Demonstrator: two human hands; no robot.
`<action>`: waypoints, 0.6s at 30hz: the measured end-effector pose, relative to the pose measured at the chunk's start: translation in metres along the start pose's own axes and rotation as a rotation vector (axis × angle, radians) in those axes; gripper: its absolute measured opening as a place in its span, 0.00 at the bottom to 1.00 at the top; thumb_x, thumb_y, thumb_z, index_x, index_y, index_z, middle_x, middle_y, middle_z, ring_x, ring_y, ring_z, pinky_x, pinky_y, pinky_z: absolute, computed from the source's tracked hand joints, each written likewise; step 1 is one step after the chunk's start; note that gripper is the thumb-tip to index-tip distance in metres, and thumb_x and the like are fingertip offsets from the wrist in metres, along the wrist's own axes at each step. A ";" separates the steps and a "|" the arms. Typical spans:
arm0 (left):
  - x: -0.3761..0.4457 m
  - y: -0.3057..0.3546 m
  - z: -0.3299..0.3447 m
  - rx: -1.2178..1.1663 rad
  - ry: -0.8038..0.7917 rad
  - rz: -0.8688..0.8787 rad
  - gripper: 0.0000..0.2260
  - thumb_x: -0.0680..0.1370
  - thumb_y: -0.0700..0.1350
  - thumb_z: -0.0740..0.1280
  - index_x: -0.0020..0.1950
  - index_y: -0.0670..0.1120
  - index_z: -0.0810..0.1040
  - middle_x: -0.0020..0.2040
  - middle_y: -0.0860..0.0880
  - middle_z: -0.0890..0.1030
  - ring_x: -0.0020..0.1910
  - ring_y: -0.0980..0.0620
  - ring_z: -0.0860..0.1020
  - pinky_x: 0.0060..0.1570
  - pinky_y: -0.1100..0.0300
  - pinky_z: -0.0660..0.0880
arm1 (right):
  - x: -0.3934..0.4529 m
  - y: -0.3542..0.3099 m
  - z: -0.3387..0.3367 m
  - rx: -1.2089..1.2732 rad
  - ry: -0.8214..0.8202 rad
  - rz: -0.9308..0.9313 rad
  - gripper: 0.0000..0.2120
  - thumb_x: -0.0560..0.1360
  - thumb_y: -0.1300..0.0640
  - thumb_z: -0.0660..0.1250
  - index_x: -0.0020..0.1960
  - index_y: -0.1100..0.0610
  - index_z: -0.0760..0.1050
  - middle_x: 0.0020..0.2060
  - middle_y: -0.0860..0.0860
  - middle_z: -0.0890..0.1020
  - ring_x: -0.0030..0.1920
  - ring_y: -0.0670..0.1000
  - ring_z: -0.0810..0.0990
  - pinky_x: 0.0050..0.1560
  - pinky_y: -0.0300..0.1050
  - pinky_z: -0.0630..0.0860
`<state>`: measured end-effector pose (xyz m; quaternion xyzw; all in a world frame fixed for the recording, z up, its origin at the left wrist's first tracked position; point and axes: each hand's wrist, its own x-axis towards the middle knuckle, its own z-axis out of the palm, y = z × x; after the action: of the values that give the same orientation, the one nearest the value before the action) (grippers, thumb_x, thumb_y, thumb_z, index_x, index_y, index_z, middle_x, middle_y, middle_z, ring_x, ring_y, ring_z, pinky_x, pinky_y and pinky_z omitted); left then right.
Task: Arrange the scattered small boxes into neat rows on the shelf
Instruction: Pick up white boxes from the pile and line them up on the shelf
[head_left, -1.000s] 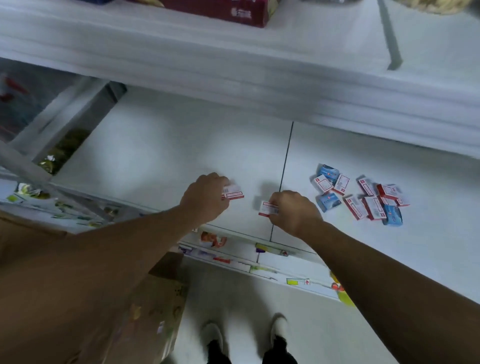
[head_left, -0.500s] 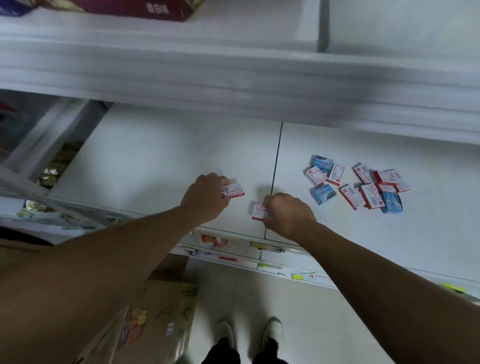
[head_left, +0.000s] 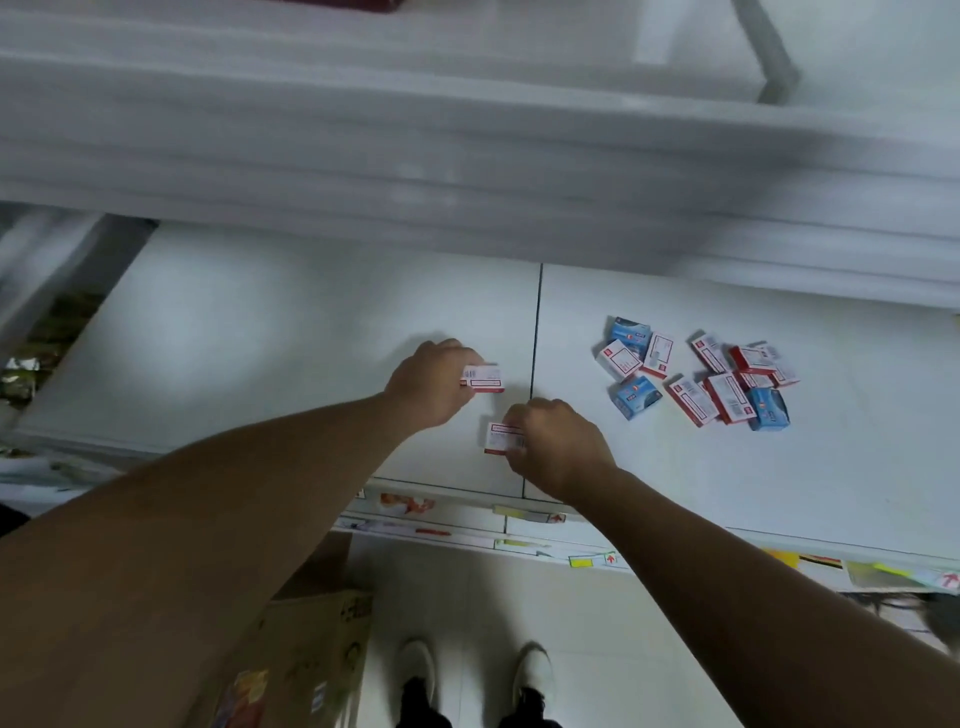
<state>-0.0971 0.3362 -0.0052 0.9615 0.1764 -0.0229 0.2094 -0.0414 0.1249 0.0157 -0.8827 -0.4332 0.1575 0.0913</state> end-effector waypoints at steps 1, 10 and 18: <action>0.003 -0.002 0.003 -0.006 0.008 0.004 0.14 0.78 0.49 0.73 0.64 0.56 0.83 0.57 0.52 0.81 0.56 0.46 0.78 0.51 0.50 0.79 | 0.001 -0.001 0.003 -0.001 0.003 0.004 0.14 0.76 0.50 0.71 0.61 0.50 0.80 0.53 0.50 0.81 0.55 0.54 0.78 0.50 0.54 0.82; 0.002 -0.012 0.013 -0.113 0.033 -0.022 0.27 0.78 0.40 0.74 0.77 0.53 0.76 0.73 0.51 0.78 0.72 0.45 0.72 0.70 0.50 0.72 | 0.017 -0.016 0.017 -0.008 0.023 0.005 0.16 0.77 0.50 0.70 0.64 0.50 0.78 0.56 0.51 0.80 0.57 0.55 0.78 0.51 0.53 0.82; -0.051 -0.035 0.004 -0.162 0.237 -0.138 0.21 0.77 0.34 0.67 0.68 0.50 0.81 0.69 0.50 0.76 0.68 0.46 0.72 0.66 0.49 0.77 | 0.033 -0.033 0.015 -0.007 -0.006 0.028 0.19 0.77 0.53 0.68 0.68 0.52 0.77 0.62 0.54 0.78 0.63 0.58 0.76 0.56 0.55 0.81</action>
<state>-0.1564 0.3473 -0.0169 0.9231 0.2665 0.0905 0.2619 -0.0524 0.1713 0.0049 -0.8886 -0.4216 0.1599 0.0844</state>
